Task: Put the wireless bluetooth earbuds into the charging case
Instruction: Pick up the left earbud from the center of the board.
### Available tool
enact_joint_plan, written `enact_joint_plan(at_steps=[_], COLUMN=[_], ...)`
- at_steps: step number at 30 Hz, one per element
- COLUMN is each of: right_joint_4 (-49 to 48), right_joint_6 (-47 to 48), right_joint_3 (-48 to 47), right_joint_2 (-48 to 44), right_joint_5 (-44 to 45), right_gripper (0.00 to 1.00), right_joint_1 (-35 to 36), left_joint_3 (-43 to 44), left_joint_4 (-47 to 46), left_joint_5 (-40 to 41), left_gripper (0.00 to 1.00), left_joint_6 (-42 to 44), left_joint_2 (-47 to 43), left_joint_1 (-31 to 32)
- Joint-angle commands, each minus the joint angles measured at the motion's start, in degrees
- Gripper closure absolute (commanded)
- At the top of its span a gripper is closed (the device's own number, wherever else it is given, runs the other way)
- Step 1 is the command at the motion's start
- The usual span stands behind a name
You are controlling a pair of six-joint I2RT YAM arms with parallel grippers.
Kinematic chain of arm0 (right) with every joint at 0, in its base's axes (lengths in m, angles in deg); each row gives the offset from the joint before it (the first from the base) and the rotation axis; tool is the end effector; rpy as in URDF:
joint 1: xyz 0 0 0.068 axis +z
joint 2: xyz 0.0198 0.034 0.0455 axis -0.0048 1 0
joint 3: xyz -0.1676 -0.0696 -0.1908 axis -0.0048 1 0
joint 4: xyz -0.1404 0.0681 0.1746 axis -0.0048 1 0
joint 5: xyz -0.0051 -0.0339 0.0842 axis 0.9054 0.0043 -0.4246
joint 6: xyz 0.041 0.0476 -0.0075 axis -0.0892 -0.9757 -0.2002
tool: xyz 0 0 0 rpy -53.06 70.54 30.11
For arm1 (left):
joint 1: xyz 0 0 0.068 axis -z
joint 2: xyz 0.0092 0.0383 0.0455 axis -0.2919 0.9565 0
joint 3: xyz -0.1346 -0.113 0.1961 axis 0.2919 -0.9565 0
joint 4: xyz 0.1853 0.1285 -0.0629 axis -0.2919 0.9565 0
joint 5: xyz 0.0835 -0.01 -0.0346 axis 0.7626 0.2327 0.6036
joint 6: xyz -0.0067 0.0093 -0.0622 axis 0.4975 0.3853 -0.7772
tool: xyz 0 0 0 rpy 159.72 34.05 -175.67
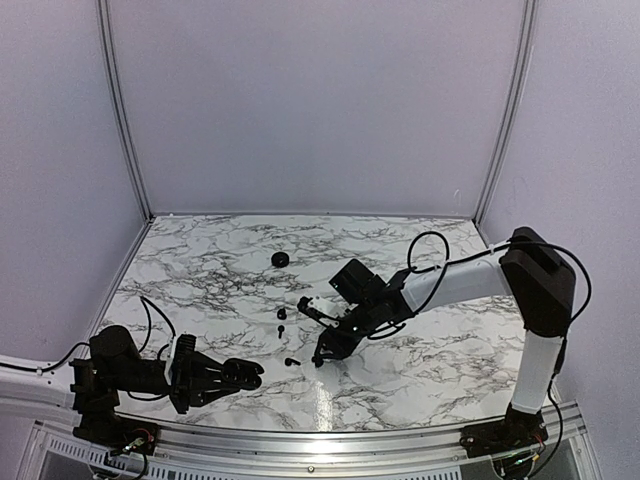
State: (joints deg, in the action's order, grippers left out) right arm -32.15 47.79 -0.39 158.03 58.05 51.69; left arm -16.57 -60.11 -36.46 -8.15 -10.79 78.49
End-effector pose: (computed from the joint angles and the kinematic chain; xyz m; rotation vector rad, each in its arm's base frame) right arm 0.2087 0.2927 0.1406 -1.2917 2.4152 0.7327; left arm 0.0546 -0.1413 0.1946 1.1564 1.1925 -1.1147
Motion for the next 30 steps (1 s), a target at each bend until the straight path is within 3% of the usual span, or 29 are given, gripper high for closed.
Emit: enact_joint_plan(at_steps=[1,11,20,30], right_joint_4=[2.0,3.1,3.9,4.8], right_joint_6=[0.6,0.5,0.2,0.0], right_joint_3=[-2.1,-1.5,-1.7,-1.8], right_joint_2=[0.9,0.5,-0.2,-0.9], right_joint_5=[0.0,4.6,4.2,2.2], right_gripper=[0.67,0.67,0.87,0.94], right_joint_1=[1.4,4.0,4.9,5.4], left_joint_3=[0.5,0.5,0.7,0.7], left_joint_4=[0.0,0.1,0.1,0.2], left_joint_5=[0.4,0.5,0.4,0.3], left_gripper=[1.00,1.00,1.00,1.00], left_joint_6=[0.5,0.6,0.4,0.4], left_joint_2=[-0.1,-0.1,-0.1,-0.6], left_joint_1=[0.2,0.2,0.2,0.3])
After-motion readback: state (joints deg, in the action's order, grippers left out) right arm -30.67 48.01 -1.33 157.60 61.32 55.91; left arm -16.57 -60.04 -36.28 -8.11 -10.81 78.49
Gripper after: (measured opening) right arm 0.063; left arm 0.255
